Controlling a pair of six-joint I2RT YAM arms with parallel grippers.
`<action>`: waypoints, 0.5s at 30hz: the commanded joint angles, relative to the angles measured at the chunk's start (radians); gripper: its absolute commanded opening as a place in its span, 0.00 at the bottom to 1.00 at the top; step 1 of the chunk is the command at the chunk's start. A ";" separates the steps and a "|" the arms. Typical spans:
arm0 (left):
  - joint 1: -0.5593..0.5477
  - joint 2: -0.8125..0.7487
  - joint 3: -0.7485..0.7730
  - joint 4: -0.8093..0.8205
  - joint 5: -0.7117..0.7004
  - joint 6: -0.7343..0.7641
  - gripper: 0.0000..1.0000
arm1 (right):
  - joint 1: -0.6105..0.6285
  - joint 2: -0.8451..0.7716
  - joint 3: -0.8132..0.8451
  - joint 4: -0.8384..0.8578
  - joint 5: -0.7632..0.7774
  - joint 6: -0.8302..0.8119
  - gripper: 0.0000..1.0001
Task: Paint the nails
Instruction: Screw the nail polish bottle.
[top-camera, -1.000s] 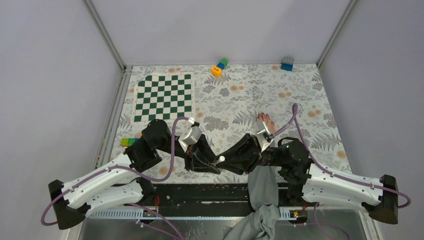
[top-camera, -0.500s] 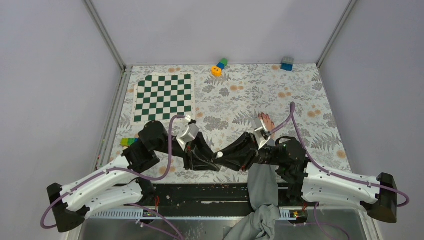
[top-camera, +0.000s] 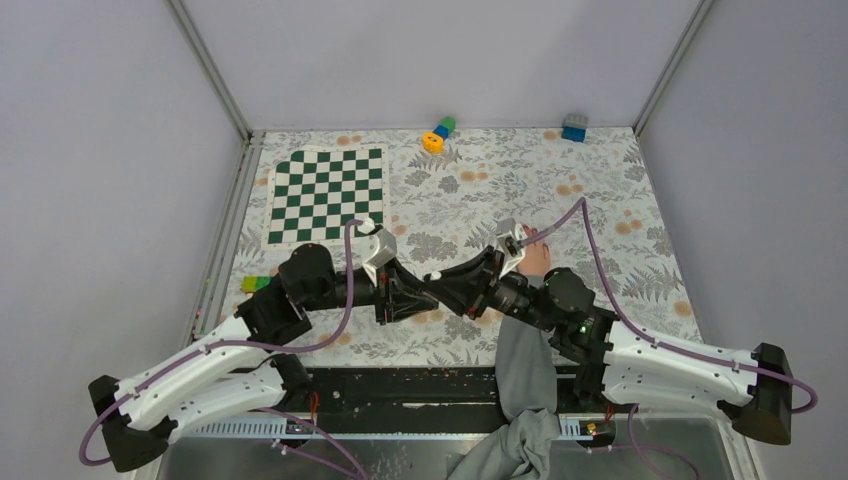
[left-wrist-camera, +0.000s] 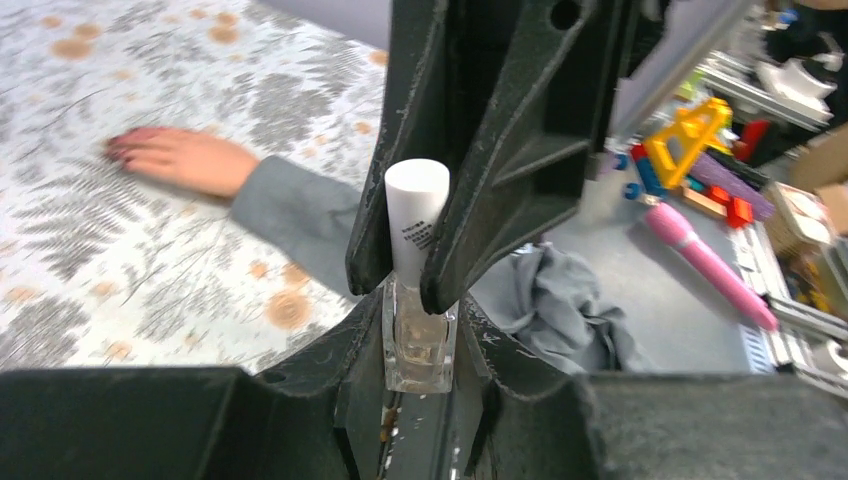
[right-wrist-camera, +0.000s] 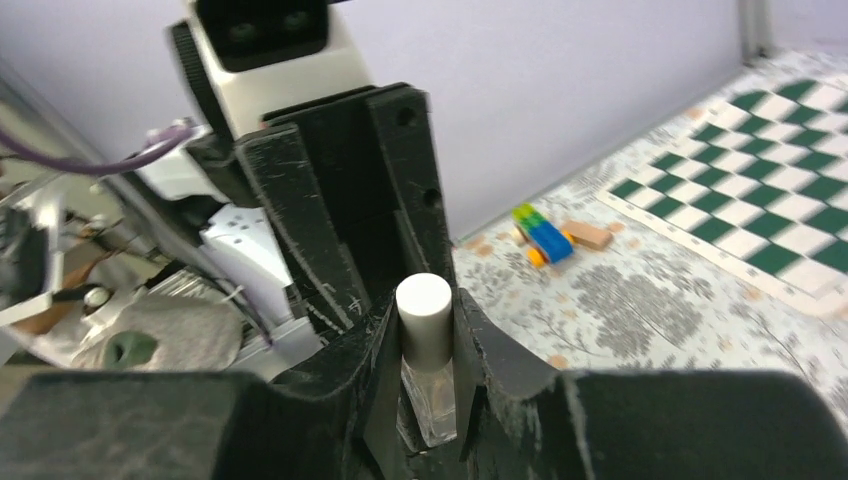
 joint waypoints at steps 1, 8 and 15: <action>0.032 -0.011 0.032 -0.003 -0.393 0.038 0.00 | 0.019 0.036 0.044 -0.125 0.072 0.083 0.00; 0.031 0.017 0.061 -0.081 -0.496 0.043 0.00 | 0.025 0.124 0.046 -0.125 0.207 0.193 0.00; 0.032 0.037 0.074 -0.109 -0.530 0.041 0.00 | 0.055 0.185 0.085 -0.156 0.354 0.254 0.00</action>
